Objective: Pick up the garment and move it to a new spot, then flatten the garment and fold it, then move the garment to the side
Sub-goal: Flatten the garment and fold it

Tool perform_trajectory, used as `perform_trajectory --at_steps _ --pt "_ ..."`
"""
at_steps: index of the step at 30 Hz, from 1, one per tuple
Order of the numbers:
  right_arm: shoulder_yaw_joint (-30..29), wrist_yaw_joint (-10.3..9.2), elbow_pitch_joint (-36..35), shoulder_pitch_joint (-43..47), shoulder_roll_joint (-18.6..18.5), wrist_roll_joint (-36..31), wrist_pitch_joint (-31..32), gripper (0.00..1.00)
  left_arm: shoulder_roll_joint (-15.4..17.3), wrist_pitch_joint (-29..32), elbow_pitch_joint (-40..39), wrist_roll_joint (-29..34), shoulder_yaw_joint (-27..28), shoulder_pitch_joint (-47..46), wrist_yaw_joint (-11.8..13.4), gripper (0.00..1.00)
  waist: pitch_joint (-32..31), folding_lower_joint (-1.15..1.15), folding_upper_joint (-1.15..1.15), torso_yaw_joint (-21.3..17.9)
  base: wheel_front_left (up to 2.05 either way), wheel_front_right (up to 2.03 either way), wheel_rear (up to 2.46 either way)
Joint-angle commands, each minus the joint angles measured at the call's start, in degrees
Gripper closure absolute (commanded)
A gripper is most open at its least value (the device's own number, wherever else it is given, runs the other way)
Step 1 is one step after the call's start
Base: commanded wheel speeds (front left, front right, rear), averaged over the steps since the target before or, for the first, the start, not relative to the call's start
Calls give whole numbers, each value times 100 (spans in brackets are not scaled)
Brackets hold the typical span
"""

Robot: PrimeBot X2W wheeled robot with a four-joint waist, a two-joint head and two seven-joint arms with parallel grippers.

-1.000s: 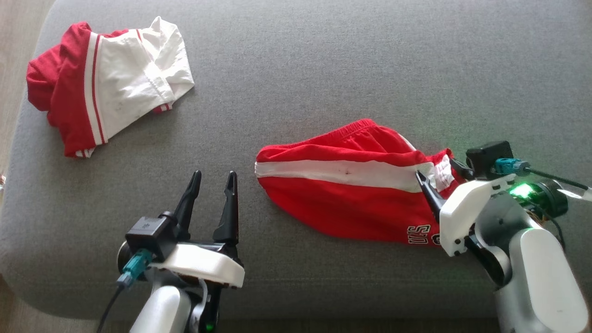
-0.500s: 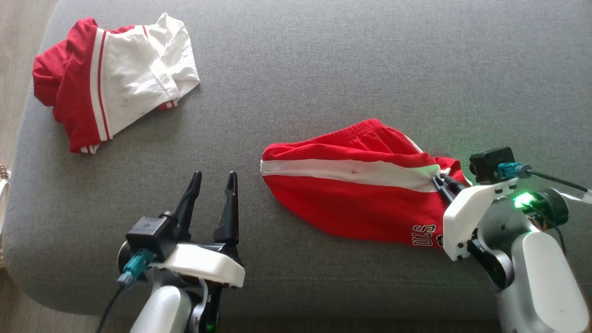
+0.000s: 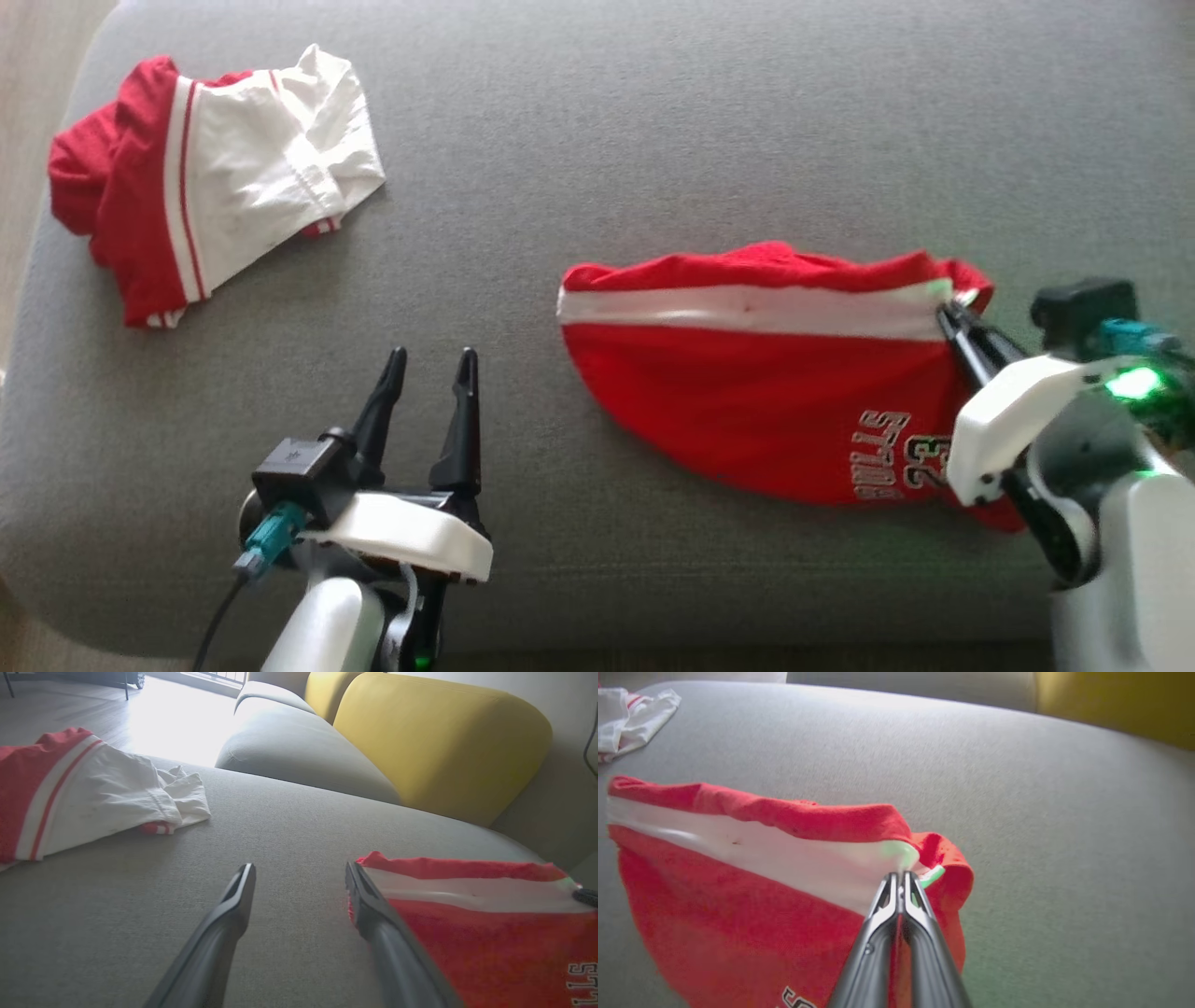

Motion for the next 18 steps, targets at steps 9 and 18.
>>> perform_trajectory --at_steps 9,18 --pt "235 -1 -315 103 -73 230 97 100 -19 314 546 -606 -328 -1145 -545 0 56 0 0 -152 0 0 0" --pt "545 -1 -35 -194 -53 235 -1 100 -18 1164 1960 -963 -921 -2577 -640 0 352 0 0 -470 0 0 0"
